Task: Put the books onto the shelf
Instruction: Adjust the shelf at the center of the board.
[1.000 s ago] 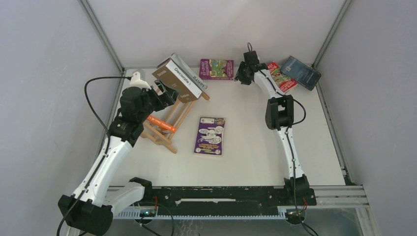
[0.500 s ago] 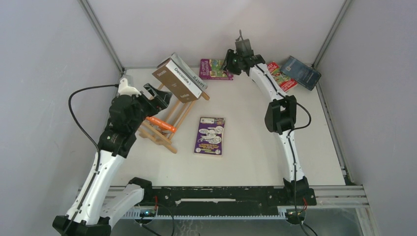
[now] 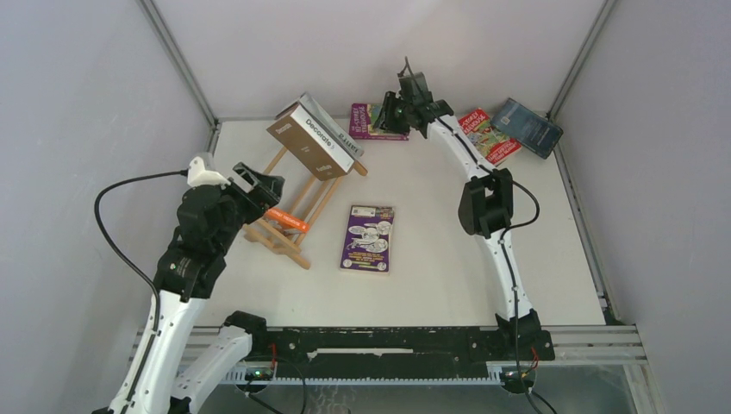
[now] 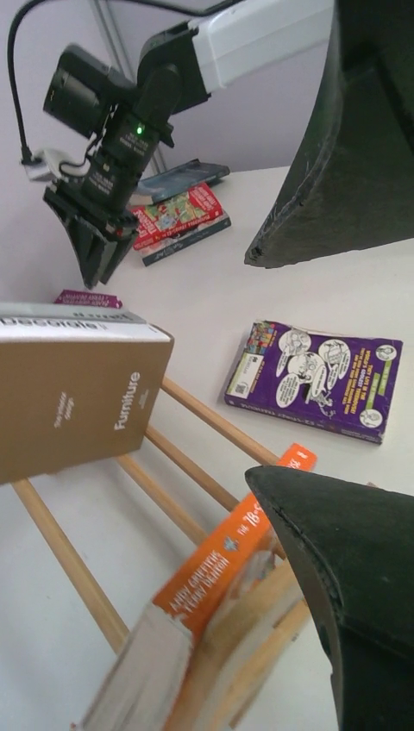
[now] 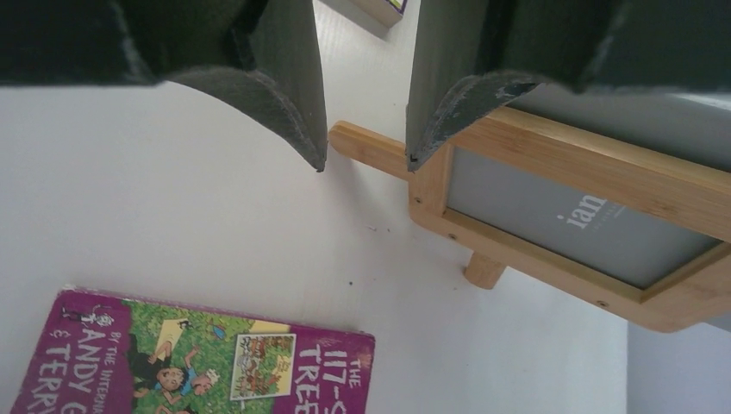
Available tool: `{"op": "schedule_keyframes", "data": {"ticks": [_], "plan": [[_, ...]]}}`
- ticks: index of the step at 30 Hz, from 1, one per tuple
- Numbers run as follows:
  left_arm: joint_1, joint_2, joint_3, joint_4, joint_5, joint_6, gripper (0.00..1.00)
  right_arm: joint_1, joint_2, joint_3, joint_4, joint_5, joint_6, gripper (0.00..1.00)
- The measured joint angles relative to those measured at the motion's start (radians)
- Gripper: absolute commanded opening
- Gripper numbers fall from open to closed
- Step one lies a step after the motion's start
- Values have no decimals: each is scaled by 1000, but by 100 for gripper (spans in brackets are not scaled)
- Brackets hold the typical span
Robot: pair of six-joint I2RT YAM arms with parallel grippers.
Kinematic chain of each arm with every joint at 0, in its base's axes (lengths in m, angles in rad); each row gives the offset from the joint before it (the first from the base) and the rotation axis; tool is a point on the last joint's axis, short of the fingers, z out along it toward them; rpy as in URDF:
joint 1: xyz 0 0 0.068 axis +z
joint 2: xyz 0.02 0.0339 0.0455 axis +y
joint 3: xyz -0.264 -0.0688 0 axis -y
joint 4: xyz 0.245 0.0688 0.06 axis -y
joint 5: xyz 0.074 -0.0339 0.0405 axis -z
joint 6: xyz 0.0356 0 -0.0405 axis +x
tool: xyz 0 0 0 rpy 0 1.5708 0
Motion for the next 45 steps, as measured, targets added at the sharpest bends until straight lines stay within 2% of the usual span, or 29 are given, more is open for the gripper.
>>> {"op": "schedule_keyframes", "data": {"ticks": [17, 45], "plan": [[0, -71, -132, -109, -131, -113, 84, 31, 109, 26, 54, -158, 77, 21], [0, -158, -167, -190, -254, -124, 86, 176, 131, 26, 98, -198, 139, 15]]}}
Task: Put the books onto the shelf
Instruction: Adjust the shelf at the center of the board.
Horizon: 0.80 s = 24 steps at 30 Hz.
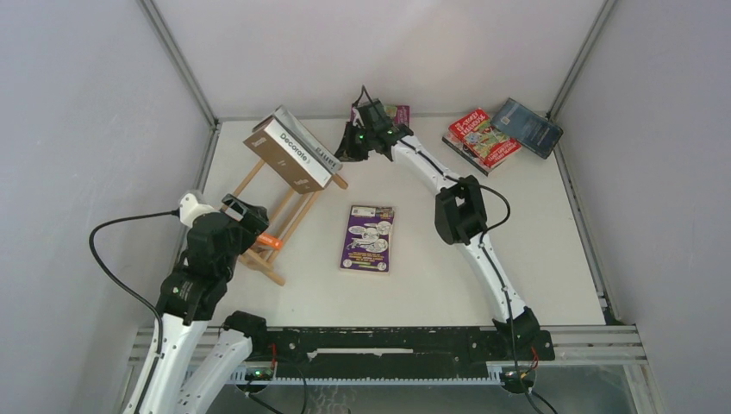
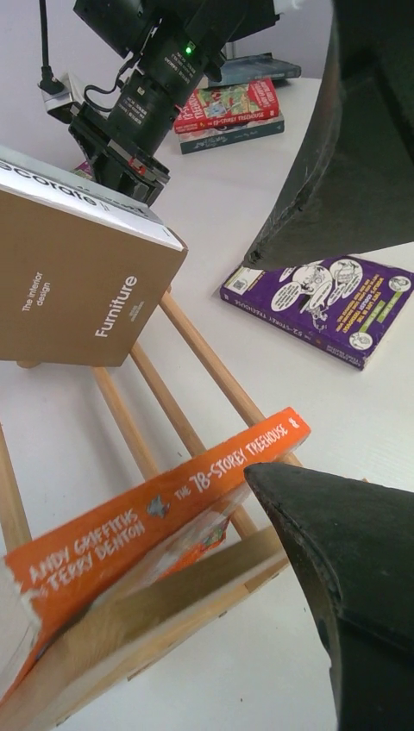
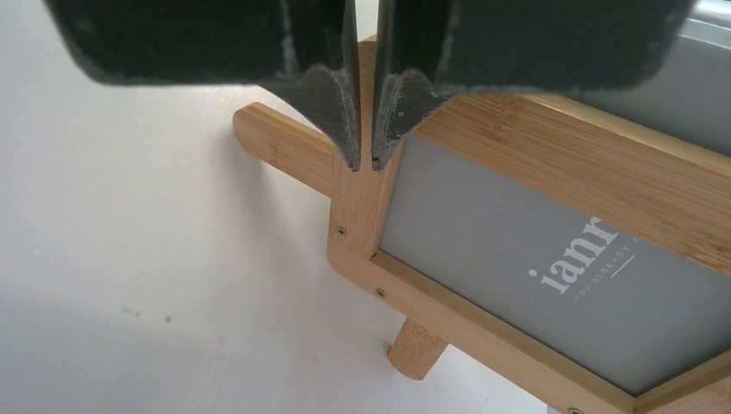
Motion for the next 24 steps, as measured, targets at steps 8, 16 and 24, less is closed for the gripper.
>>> {"op": "schedule_keyframes", "data": {"ticks": [8, 16, 24], "plan": [[0, -25, 0, -32, -24, 12, 87, 29, 0, -2, -2, 7, 19, 15], [0, -16, 8, -43, -26, 39, 87, 31, 0, -2, -3, 27, 23, 19], [0, 61, 119, -14, 15, 62, 86, 11, 0, -6, -6, 56, 23, 26]]}}
